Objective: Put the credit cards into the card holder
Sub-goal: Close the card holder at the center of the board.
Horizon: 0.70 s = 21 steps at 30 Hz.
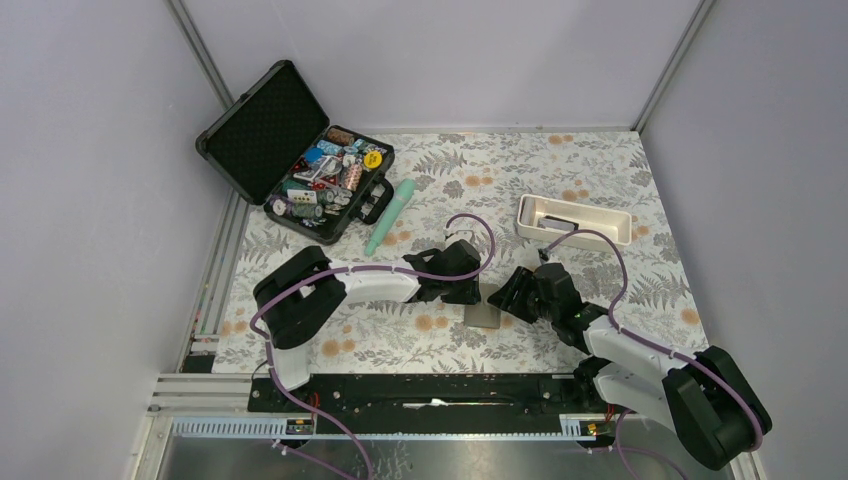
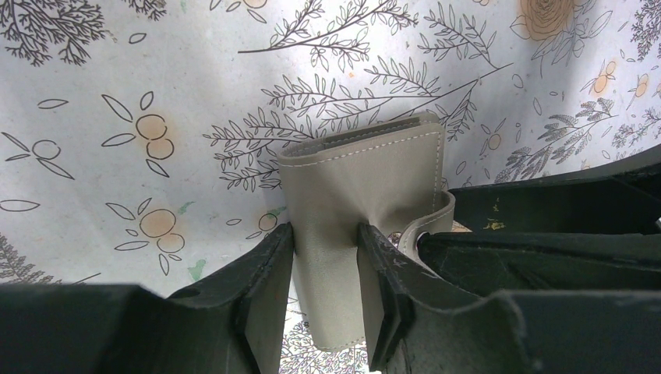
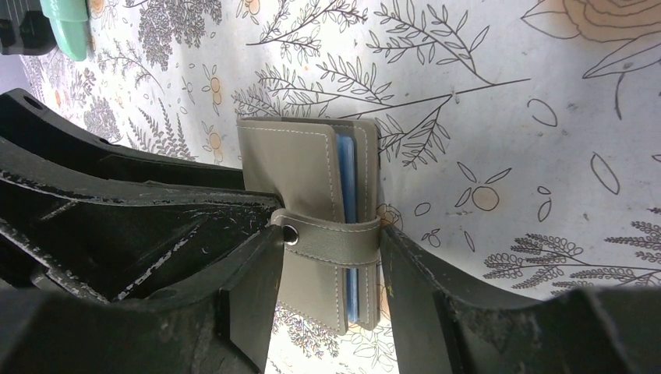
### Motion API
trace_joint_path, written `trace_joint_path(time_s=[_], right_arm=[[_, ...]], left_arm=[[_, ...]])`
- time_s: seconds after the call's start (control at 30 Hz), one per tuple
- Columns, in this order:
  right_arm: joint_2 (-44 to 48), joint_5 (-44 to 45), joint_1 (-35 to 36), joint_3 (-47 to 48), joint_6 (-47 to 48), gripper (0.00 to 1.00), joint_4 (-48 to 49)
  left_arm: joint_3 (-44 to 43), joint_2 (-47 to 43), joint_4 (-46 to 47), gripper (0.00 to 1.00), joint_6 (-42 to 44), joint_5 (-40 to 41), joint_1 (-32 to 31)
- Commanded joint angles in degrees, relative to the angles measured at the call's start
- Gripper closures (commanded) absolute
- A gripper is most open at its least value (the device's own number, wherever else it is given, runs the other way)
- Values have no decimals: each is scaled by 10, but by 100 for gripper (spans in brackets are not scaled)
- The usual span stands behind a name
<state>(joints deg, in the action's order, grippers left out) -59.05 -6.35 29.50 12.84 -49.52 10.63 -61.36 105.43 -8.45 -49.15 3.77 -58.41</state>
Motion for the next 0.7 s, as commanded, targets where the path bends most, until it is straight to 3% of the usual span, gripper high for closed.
trace_joint_path(time_s=[0.0,0.67], right_arm=[[-10,40,-1,-6,1,44,-24],[-42,1,-1,-9,18,51,-12]], left_arm=[[8,12,-47,64,8,7,-9],[0,21,-49,65,11,4,-10]])
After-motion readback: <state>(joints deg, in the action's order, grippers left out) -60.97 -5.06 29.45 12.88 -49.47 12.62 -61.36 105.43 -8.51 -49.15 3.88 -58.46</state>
